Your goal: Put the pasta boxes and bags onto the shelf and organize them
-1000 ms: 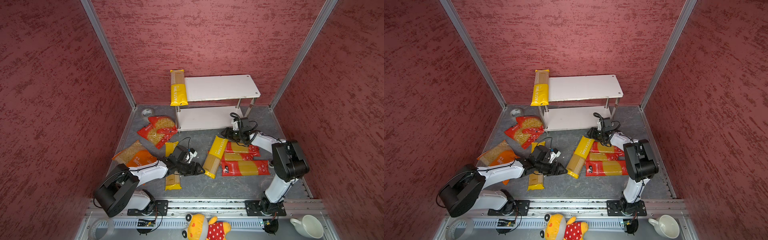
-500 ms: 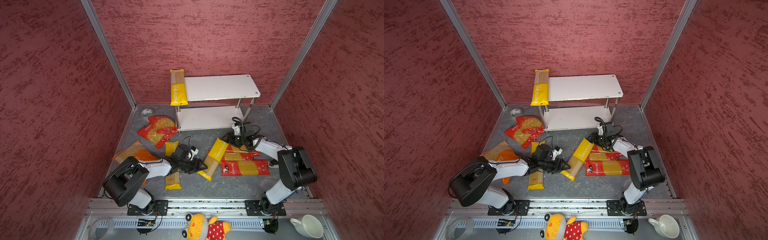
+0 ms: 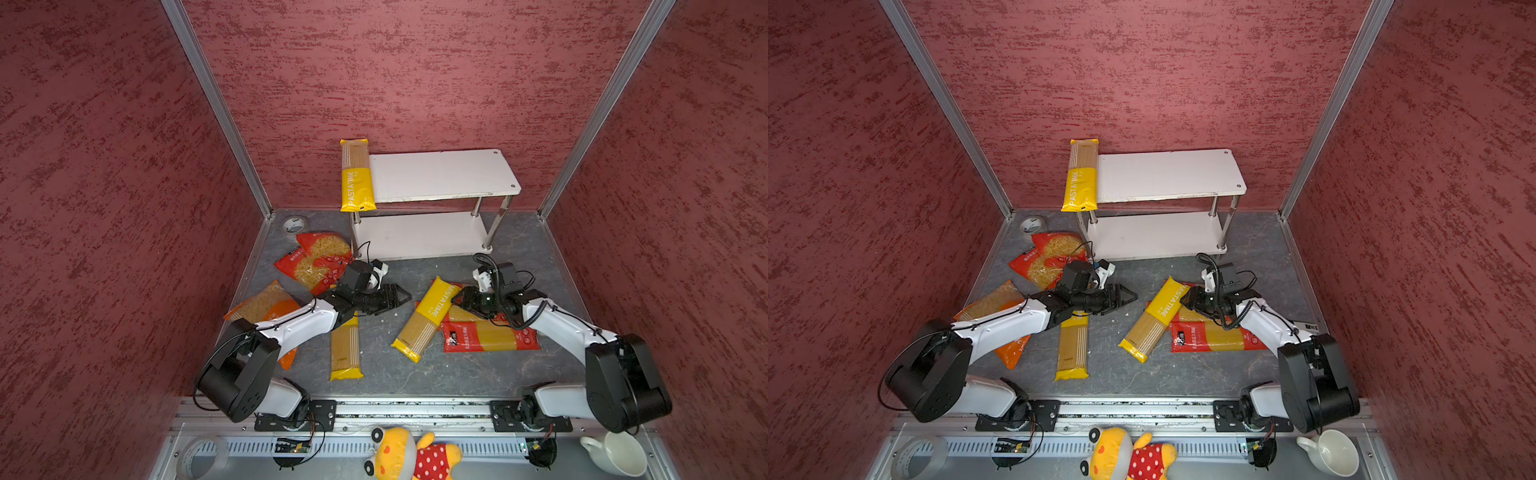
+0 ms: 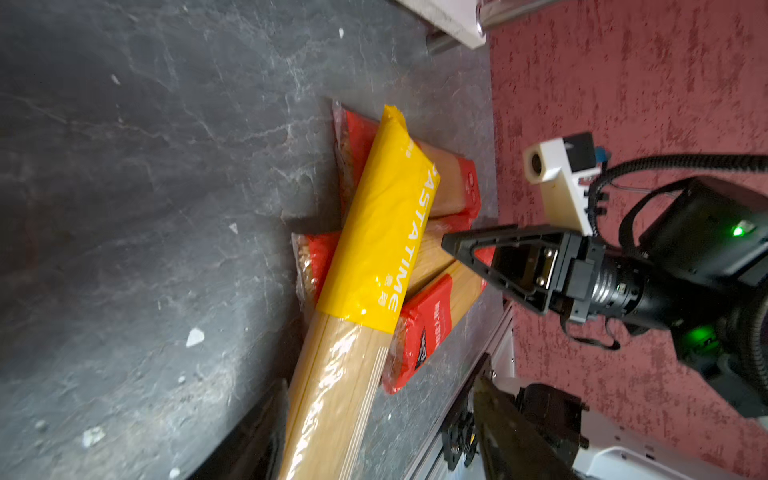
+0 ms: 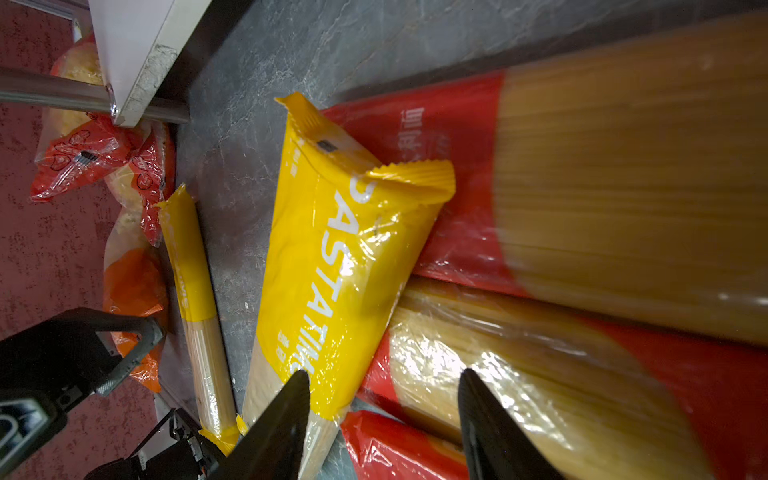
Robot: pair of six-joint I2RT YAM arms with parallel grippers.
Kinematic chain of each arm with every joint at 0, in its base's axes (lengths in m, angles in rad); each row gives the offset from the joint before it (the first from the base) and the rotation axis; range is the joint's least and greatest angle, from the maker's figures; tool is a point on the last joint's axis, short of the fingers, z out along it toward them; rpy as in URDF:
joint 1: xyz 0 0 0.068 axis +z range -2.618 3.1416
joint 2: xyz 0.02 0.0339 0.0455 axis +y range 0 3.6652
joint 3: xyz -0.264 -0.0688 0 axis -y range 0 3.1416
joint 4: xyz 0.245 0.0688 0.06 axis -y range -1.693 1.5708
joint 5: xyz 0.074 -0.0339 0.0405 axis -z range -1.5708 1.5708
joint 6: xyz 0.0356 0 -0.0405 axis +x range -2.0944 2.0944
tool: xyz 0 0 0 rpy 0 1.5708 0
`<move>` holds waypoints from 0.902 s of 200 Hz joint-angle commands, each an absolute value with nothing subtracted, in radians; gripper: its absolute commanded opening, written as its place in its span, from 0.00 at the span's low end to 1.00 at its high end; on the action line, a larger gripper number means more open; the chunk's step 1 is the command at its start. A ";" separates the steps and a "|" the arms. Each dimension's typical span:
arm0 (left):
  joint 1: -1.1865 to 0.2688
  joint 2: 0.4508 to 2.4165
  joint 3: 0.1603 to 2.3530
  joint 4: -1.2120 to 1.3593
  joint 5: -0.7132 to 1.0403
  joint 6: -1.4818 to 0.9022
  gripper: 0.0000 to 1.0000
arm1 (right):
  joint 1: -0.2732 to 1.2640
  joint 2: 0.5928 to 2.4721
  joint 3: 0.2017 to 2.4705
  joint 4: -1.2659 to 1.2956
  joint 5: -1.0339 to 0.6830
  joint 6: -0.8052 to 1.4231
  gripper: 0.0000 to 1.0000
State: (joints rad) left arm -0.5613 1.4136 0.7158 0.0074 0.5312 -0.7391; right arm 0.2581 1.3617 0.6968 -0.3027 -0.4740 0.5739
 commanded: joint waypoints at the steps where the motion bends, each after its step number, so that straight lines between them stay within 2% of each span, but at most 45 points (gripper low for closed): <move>1: -0.571 1.396 0.658 -0.057 0.492 -0.695 0.70 | 0.260 1.416 0.696 -0.195 -0.529 0.644 0.59; 28: -0.612 1.369 0.625 0.008 0.436 -0.705 0.71 | 0.272 1.489 0.644 0.046 -0.609 0.794 0.58; 83: -0.632 1.339 0.647 0.028 0.387 -0.687 0.73 | 0.326 1.562 0.592 0.267 -0.533 0.955 0.52; 101: -0.631 1.317 0.647 0.013 0.369 -0.681 0.73 | 0.340 1.550 0.565 0.334 -0.506 1.001 0.44; 138: -0.635 1.299 0.641 0.013 0.368 -0.698 0.73 | 0.342 1.525 0.515 0.468 -0.485 1.108 0.17; 180: -0.648 1.281 0.671 0.002 0.339 -0.701 0.73 | 0.356 1.460 0.463 0.643 -0.425 1.388 0.10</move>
